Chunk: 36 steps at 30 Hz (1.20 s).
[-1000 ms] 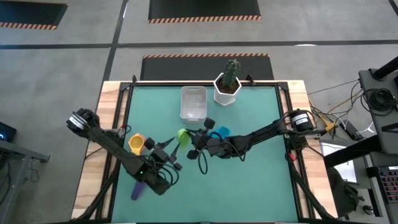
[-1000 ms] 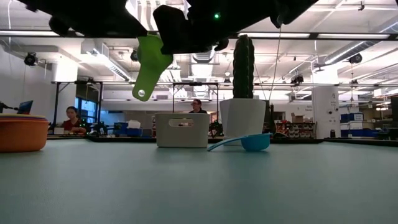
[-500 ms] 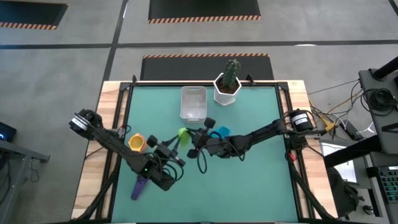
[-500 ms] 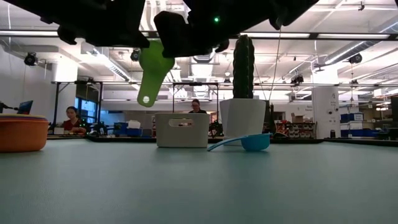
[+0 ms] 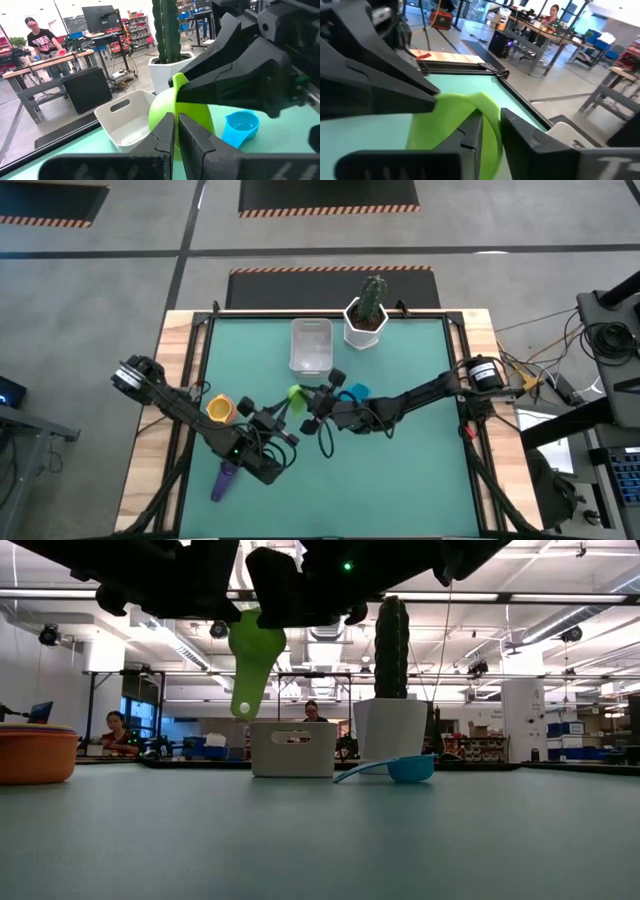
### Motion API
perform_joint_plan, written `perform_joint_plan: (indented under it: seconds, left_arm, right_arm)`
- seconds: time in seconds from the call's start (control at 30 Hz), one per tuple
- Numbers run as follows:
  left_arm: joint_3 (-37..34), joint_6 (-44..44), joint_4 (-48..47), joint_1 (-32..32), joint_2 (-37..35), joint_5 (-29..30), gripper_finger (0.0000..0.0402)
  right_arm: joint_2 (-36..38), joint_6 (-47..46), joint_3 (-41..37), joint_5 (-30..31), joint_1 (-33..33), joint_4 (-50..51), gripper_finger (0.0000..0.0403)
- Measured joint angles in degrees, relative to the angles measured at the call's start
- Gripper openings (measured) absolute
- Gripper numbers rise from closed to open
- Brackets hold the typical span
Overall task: Nest measuring cups in basket
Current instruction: Stack the green measuring cup on top of the yellow measuring cup
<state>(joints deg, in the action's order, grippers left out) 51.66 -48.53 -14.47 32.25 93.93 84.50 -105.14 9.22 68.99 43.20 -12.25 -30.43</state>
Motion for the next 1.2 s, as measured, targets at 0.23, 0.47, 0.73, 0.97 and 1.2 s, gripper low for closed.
perform_joint_plan:
  seconds: [0.23,0.47,0.73,0.97,1.2]
  left_arm:
    - [0.00,0.00,0.10,-0.04,-0.09,-0.08,0.0000]
    - [0.02,-0.16,-0.57,0.73,-2.91,0.05,0.0000]
    - [0.07,-2.83,-12.16,1.22,-11.56,-7.71,0.0000]
    - [0.09,-17.00,-33.16,1.35,-26.00,-27.46,0.0000]
    - [0.09,-26.21,-49.32,2.17,-34.89,-42.38,0.0000]
  right_arm:
    - [0.27,-0.40,-0.02,-0.58,-0.22,0.22,0.0121]
    - [2.06,-0.70,-0.02,-0.08,-0.82,2.47,0.0165]
    - [7.53,-3.20,-0.07,-0.04,-0.90,6.23,0.0187]
    - [16.09,-6.17,-0.07,-1.48,-0.85,18.31,0.0187]
    - [22.37,-12.57,-2.30,-7.81,-0.09,30.47,0.0189]
